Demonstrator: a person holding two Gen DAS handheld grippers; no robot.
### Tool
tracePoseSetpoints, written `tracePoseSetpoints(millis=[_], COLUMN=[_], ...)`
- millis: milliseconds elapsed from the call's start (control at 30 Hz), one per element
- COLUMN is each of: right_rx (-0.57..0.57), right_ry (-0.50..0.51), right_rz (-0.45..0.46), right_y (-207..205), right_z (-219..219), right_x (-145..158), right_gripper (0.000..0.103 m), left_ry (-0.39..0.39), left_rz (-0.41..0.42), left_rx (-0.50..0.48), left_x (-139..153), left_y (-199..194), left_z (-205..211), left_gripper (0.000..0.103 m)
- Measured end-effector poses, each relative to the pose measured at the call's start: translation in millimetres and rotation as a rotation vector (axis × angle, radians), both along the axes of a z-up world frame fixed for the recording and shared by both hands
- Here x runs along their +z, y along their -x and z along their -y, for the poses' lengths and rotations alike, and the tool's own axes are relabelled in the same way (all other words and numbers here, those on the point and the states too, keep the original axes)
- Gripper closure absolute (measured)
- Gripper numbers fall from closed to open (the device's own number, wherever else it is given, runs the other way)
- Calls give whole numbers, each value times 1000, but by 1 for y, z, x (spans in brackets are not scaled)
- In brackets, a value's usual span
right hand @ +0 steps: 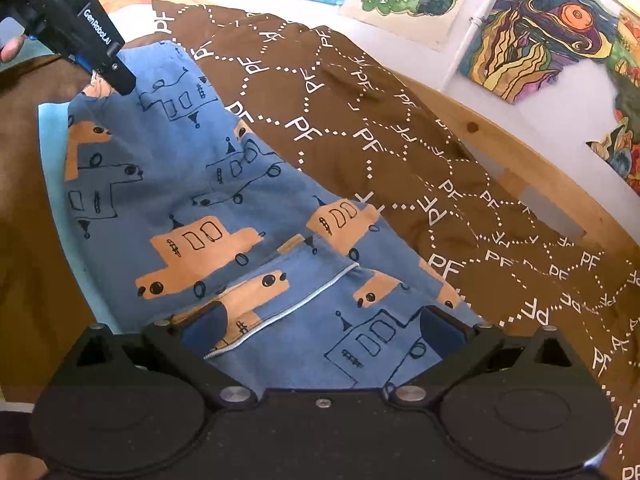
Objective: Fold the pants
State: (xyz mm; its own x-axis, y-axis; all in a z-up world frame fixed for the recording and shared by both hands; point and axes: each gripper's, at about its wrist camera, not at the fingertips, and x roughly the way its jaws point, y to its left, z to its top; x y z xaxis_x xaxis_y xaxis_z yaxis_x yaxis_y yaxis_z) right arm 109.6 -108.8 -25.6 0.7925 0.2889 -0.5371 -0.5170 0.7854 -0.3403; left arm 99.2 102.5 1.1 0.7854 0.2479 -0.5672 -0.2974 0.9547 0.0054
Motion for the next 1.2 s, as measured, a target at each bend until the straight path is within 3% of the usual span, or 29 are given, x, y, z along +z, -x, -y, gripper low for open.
tracePoseSetpoints(millis=[467,667,733,867,967,1200], right_rx=[-3,-22,-33,-68,-113,-279], right_ry=[1,-77,-51,7,32,-56], right_rz=[6,119,133,156,113,50], right_y=[2,12,9,7,6,19], right_z=[0,14,21,43,70,141], right_x=[0,21,29,46,63,82], right_gripper=[1,1,1,1,1,1], left_ry=[-73,-67,-62,-58,-59,-49], left_rz=[-23,6,17,42,62,56], left_rx=[1,-57,-75,-130,-196,-382], left_x=[18,32,38,48,54,55], left_y=[0,4,5,8,10,7], left_z=[33,49,55,71,90,148], left_gripper=[83,84,84,84,84,84])
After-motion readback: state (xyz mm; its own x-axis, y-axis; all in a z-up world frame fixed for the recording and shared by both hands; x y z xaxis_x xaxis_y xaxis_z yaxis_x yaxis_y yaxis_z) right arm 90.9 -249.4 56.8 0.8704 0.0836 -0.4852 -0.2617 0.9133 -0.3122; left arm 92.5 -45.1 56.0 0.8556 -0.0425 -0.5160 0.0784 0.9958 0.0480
